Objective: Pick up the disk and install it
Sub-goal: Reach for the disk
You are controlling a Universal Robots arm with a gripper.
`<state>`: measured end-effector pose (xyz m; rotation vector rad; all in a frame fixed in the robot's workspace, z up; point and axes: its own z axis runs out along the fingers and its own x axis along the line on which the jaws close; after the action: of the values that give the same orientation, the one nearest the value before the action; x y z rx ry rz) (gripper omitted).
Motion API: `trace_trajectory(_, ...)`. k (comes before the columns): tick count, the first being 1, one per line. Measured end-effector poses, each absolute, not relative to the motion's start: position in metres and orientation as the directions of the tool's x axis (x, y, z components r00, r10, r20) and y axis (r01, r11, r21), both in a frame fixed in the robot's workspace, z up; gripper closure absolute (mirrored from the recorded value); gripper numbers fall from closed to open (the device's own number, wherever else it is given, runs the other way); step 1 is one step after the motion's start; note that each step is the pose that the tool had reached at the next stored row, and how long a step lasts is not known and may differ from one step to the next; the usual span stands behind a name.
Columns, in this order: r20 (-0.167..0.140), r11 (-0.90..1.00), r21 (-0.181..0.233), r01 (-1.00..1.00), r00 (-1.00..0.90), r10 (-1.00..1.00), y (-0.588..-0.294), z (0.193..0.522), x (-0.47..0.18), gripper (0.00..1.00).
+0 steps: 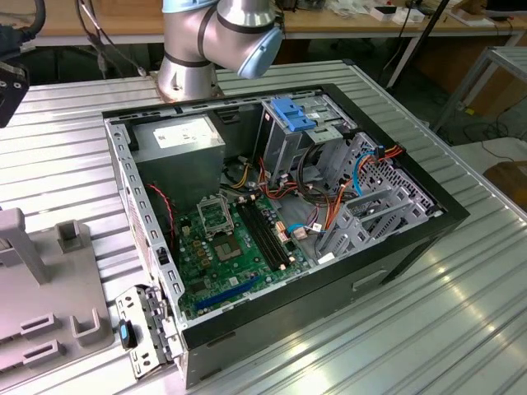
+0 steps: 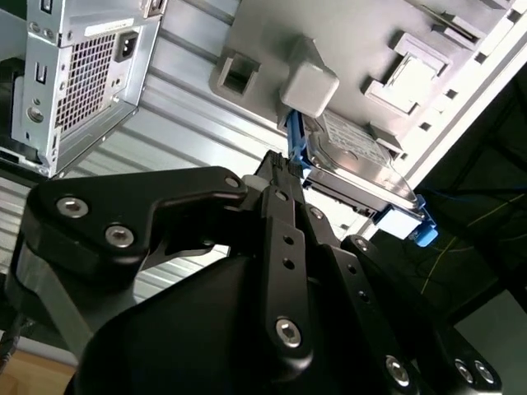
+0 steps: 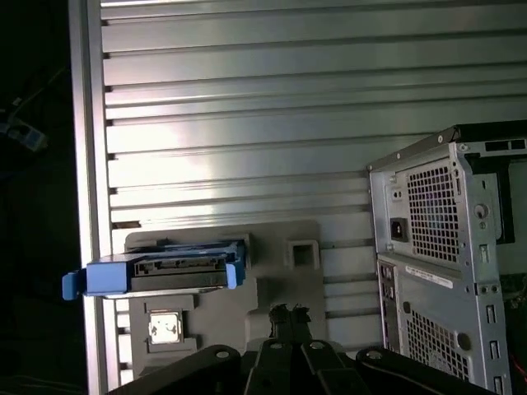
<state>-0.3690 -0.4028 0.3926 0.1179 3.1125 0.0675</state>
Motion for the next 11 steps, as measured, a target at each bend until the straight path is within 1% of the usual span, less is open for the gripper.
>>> trace_trajectory(11,-0.024,0.996,0.044,0.075,-0.997,0.076,-0.401,0.392,-0.420,0.89)
